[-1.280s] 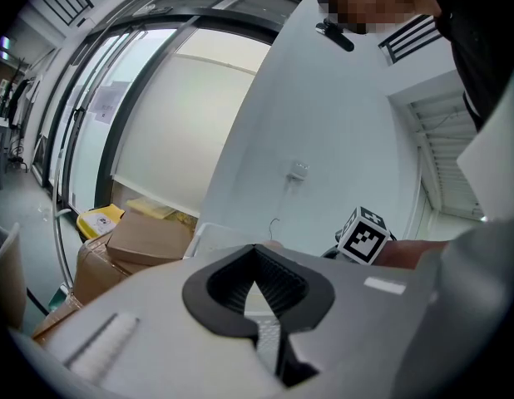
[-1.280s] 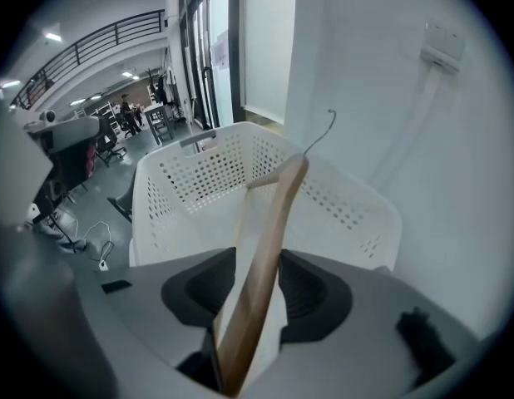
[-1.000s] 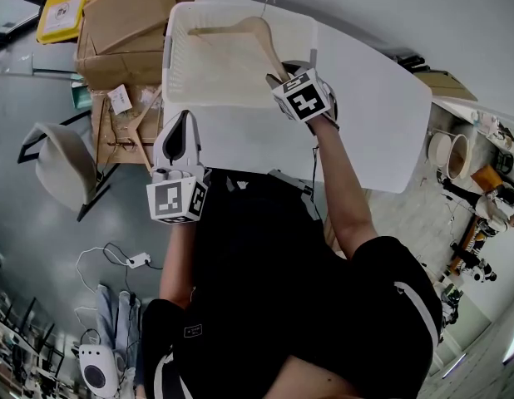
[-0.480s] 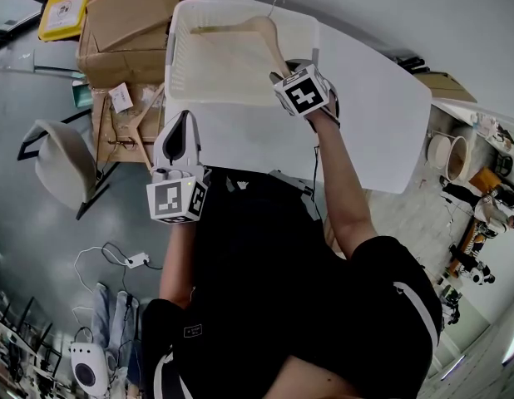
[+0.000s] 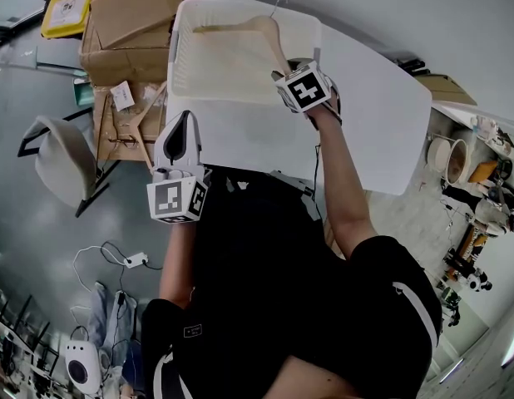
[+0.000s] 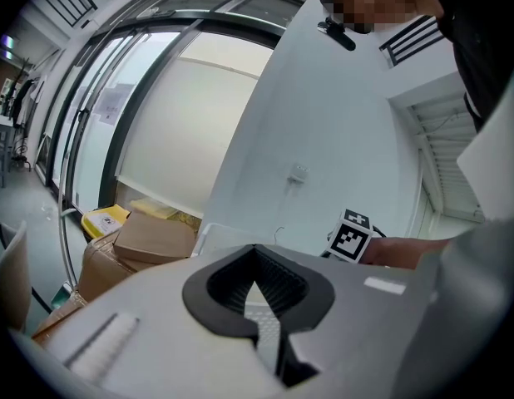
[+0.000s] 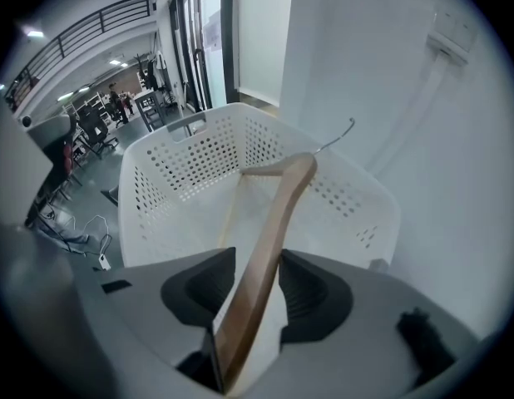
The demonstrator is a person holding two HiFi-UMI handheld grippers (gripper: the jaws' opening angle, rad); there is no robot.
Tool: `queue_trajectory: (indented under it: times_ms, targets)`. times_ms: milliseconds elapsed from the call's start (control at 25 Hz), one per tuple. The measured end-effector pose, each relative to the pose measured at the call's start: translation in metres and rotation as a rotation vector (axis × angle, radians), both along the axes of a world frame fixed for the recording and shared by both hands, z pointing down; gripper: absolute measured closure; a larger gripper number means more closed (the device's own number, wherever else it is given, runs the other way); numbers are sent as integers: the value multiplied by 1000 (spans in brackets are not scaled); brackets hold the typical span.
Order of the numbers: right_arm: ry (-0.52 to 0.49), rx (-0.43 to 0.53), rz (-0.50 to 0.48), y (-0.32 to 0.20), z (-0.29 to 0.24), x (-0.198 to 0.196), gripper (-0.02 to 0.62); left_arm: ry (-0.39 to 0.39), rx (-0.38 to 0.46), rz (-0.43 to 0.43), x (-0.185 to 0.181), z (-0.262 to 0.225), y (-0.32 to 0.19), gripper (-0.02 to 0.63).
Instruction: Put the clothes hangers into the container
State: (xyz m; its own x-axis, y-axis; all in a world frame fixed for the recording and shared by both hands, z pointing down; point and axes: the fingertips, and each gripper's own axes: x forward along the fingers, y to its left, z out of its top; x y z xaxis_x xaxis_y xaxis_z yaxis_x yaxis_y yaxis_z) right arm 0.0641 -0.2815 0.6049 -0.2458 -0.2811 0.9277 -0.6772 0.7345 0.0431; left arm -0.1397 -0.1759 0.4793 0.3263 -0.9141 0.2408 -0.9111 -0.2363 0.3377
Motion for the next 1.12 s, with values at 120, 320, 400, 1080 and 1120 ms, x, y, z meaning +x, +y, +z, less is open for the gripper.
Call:
queue_trajectory:
  times_ms: [120,320,400,1080,1120]
  targets:
    - [4,5,6,0,-1,1,422,-1,1,-3,-2,-1,2,600]
    - [6,27,17,0,-5,5,419,1,6,-3,-1,-1,6,600]
    - [6,34,25,1,-9,7,419,2,10,-1,-1,-3,8,600]
    - [-92,188,89,6,-68,11,417,-2,67,28,5,-23,22,600]
    - [-112,206,98,7,-75,11,419,-4,73,31,6,-25,23,598]
